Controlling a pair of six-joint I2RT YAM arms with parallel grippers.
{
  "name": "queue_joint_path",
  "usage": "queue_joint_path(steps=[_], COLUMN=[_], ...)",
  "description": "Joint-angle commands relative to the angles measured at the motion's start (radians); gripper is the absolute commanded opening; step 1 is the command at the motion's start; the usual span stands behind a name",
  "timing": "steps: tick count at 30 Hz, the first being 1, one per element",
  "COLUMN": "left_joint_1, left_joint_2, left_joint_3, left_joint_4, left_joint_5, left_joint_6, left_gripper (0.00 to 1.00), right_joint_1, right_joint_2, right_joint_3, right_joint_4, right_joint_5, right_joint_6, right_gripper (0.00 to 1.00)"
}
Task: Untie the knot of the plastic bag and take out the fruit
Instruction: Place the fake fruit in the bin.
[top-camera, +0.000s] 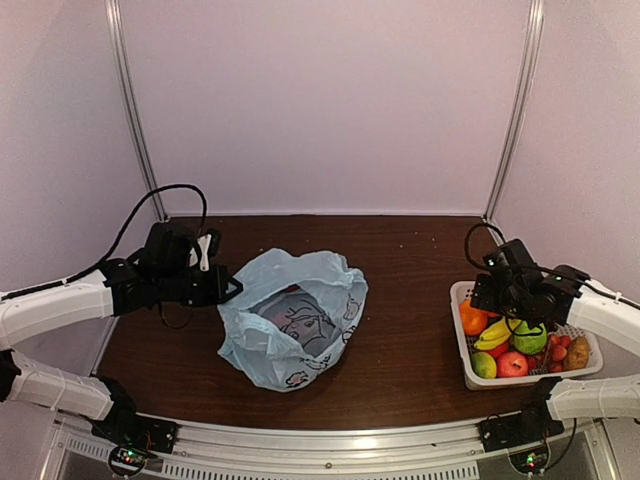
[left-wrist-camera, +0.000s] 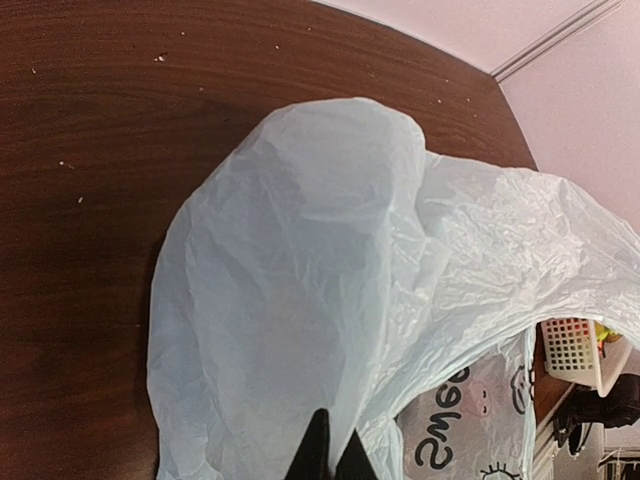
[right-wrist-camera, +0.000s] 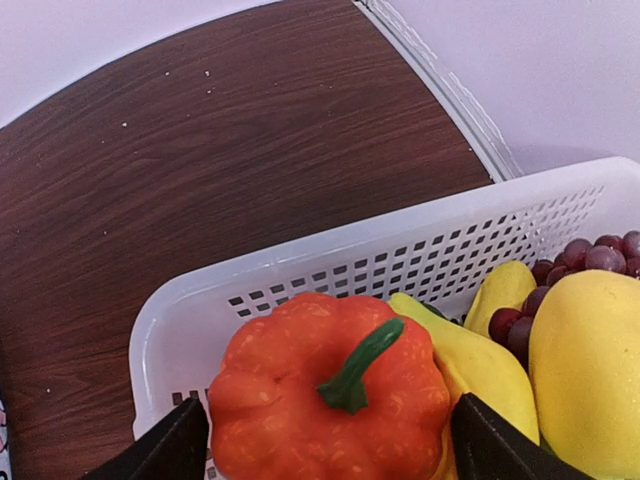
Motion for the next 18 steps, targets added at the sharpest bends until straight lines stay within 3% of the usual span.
queue_joint_path(steps=[1,7,18], left_joint_1=[0.006,0.006,0.006], left_joint_2=[-0.009,-0.003,-0.003], left_joint_3=[-0.006,-0.002,0.000], left_joint_4=[0.004,0.005,0.020], left_joint_5=[0.011,0.015,0.034], left_joint_6=[0.024,0.026,0.047], left_gripper=[0.00,0.00,0.00], right_joint_1=[-0.008,-0.008,-0.007], right_joint_2=[-0.024,-0.047,-0.109], right_joint_3=[0.006,0.022,0.062], right_joint_4=[-0.048,-0.059,-0.055], right_joint_5=[0.033,0.037,0.031], right_joint_6=[0.018,0.011,-0.056], right_gripper=[0.91,0.99,0.99])
